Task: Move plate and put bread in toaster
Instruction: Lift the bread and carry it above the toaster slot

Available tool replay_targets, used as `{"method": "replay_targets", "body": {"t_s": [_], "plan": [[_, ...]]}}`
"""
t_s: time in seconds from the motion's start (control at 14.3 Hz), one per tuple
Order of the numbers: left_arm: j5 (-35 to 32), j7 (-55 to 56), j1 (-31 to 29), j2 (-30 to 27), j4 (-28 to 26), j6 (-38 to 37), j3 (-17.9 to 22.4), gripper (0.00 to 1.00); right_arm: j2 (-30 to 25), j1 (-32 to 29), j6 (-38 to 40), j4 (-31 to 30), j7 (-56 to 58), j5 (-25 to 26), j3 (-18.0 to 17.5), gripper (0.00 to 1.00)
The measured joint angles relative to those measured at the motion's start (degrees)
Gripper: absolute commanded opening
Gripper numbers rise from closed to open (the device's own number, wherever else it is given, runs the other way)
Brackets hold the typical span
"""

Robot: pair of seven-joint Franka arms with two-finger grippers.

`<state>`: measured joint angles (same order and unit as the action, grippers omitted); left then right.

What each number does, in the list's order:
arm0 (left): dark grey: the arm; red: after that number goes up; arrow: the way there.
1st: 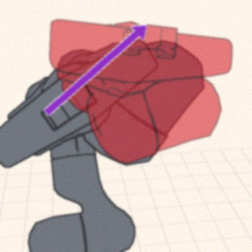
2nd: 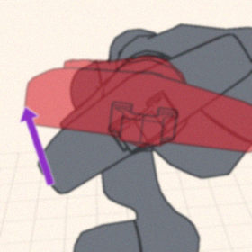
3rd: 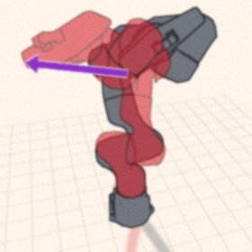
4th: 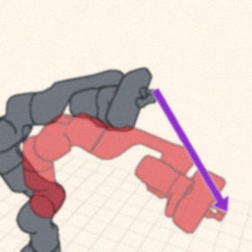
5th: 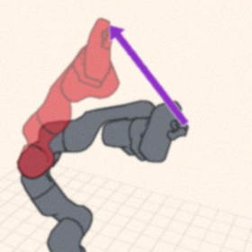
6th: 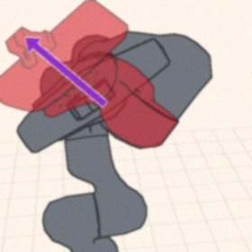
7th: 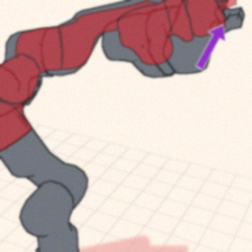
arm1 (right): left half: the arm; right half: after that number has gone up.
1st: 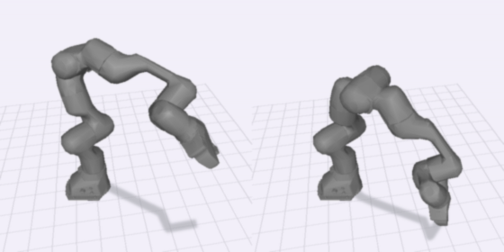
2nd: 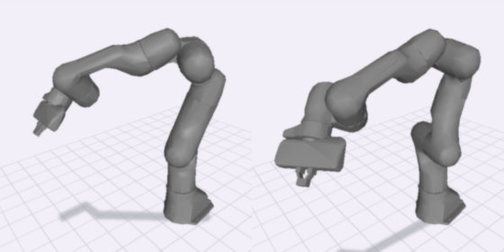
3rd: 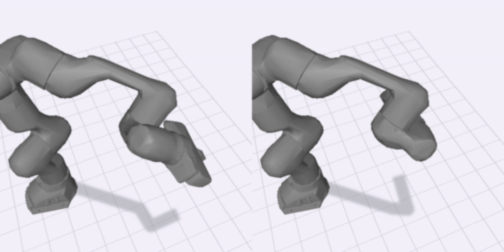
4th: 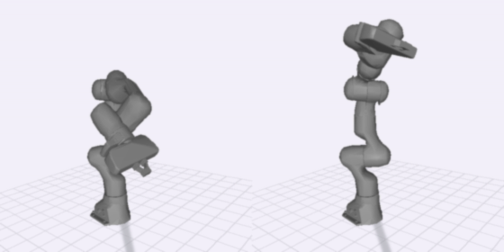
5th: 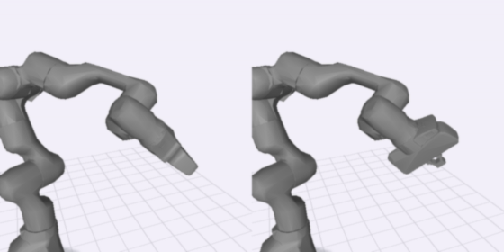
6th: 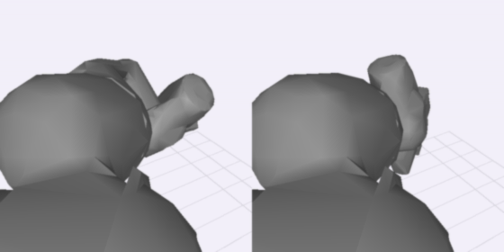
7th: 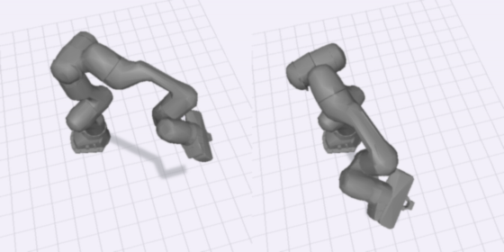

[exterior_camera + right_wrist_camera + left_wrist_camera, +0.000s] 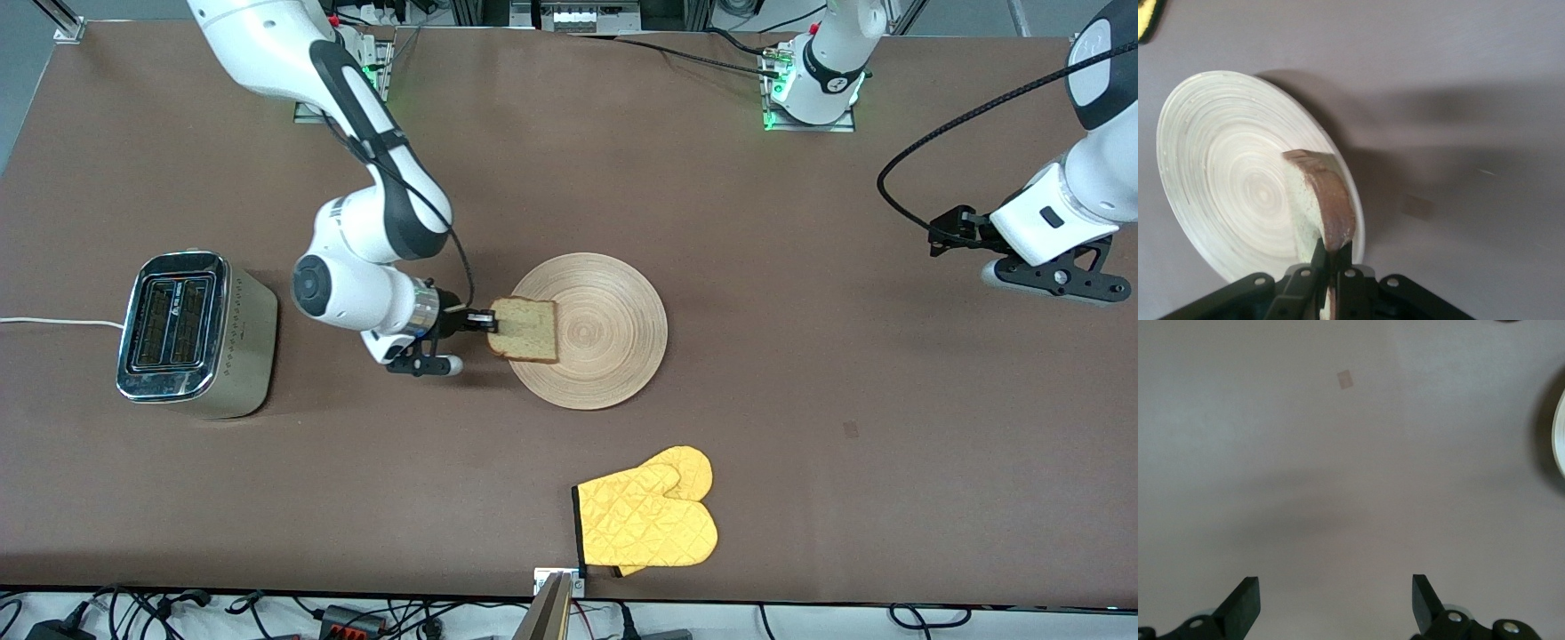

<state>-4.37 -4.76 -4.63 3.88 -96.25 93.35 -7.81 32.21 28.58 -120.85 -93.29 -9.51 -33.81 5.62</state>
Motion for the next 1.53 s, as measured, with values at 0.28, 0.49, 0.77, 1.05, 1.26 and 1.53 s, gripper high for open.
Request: {"method": "replay_targets", "body": {"t_s": [0.28, 0.49, 0.77, 1.05, 1.26, 1.53], "plan": [[0.16, 2.96, 1.07, -0.7, -0.05, 0.01, -0.03, 1.0, -3.26, -0.26, 16.87, 8.38, -5.15, 11.93, 5.64, 0.0], [3.61, 3.43, 0.92, -0.7, -0.05, 0.35, 0.08, 1.0, -5.44, -0.3, 22.41, 10.04, -5.76, 22.82, 8.79, 0.0], [6.14, 3.57, 0.69, -0.7, -0.05, 1.32, 0.23, 1.0, -8.5, -0.53, 28.81, 10.23, -5.44, 37.18, 13.31, 0.0], [6.33, 3.89, 0.69, -0.81, -0.06, 2.03, 0.24, 1.0, -9.93, -0.48, 30.69, 10.35, -1.95, 49.93, 13.66, 0.0], [6.27, 3.91, 0.8, -1.01, -0.09, 2.07, 0.12, 1.0, -11.85, -0.65, 30.58, 10.51, 2.05, 57.5, 15.28, 0.0], [6.08, 4.17, 0.65, -1.05, -0.71, 2.07, 0.17, 1.0, -12.34, -2.92, 29.49, 10.29, 6.57, 58.92, 16.26, 0.0]]}}
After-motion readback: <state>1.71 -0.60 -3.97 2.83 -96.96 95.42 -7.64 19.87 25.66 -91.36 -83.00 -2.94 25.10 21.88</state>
